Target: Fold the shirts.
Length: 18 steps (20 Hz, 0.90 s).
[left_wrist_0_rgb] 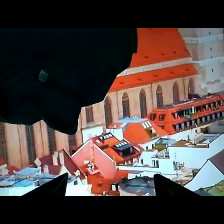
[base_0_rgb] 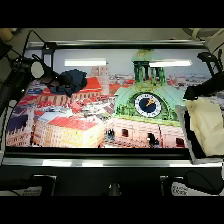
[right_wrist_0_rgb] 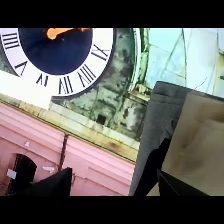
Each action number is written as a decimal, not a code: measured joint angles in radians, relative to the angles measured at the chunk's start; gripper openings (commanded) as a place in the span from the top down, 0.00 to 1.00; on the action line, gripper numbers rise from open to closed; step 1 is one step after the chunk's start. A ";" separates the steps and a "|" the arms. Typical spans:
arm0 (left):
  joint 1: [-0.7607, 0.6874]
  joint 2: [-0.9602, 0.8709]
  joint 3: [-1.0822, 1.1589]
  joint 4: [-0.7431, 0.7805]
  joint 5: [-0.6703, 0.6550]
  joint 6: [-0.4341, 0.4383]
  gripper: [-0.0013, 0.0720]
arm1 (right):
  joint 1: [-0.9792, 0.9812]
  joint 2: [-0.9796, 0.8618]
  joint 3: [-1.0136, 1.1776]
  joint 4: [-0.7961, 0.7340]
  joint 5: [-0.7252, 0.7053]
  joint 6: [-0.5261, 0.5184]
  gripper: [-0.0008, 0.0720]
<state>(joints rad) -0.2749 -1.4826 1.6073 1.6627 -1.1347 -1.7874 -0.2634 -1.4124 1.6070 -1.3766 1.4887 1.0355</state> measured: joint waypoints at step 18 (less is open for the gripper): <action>0.385 -0.593 0.379 -0.392 0.183 -0.119 0.20 | 0.002 -0.037 0.000 0.106 -0.145 -0.011 0.22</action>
<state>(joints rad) 0.1097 -2.0758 1.9862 1.2709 -0.9512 -1.9060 -0.2619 -1.4498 1.6070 -1.2709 1.3441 1.0241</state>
